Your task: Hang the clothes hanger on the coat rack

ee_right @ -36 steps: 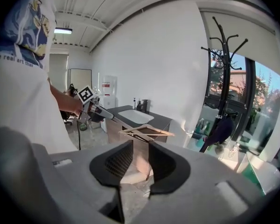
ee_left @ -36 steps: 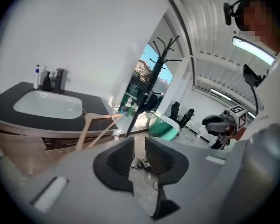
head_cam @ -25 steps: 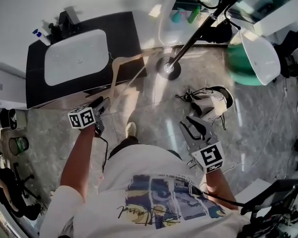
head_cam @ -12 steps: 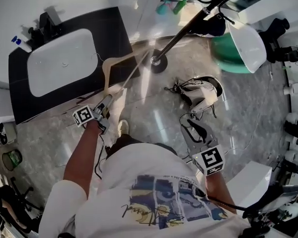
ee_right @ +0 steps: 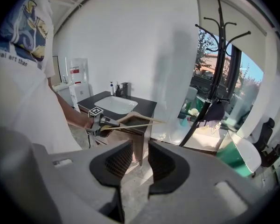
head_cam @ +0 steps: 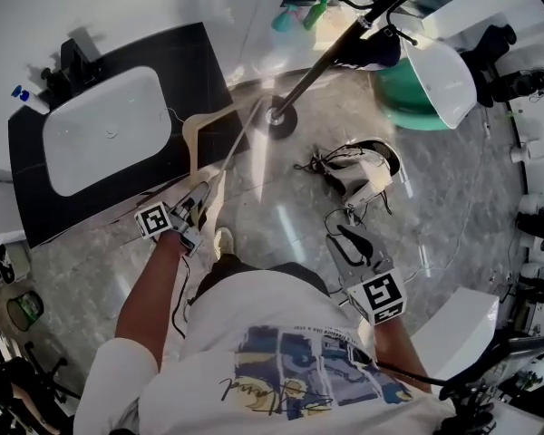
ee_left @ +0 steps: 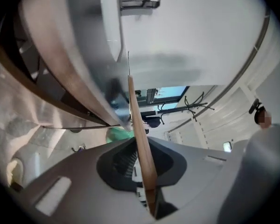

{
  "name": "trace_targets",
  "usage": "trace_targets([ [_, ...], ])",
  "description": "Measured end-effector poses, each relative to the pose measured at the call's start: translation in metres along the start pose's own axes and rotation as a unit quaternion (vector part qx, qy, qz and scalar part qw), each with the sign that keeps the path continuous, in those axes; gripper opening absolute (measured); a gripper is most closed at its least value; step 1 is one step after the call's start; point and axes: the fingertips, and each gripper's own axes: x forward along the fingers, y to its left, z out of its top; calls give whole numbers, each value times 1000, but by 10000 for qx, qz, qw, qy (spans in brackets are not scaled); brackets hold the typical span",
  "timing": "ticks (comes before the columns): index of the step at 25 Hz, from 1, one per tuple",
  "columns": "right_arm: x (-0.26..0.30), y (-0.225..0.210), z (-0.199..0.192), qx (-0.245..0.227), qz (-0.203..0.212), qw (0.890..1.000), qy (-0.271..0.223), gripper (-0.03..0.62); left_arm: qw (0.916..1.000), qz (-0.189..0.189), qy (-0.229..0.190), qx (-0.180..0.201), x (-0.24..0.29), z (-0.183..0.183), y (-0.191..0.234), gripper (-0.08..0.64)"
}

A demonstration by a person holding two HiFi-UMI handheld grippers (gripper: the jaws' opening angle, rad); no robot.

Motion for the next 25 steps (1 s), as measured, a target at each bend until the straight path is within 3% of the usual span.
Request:
trace_targets([
  [3, 3, 0, 2, -9, 11, 10000, -51, 101, 9951, 325, 456, 817, 5, 2, -11, 25],
  [9, 11, -6, 1, 34, 40, 9998, -212, 101, 9661, 382, 1093, 2306, 23, 10, -63, 11],
  [14, 20, -17, 5, 8, 217, 9990, -399, 101, 9301, -8, 1805, 3200, 52, -5, -136, 5],
  [17, 19, -34, 9, 14, 269, 9983, -522, 101, 9111, -392, 2208, 3460, 76, -21, -179, 3],
  [22, 23, -86, 15, 102, 78, 9964, -839, 100, 8636, -971, 2995, 3938, 138, -36, -253, 3],
  [25, 18, -116, 9, 186, 2, 9955, -933, 100, 8427, -1192, 3260, 4115, 180, -45, -285, 3],
])
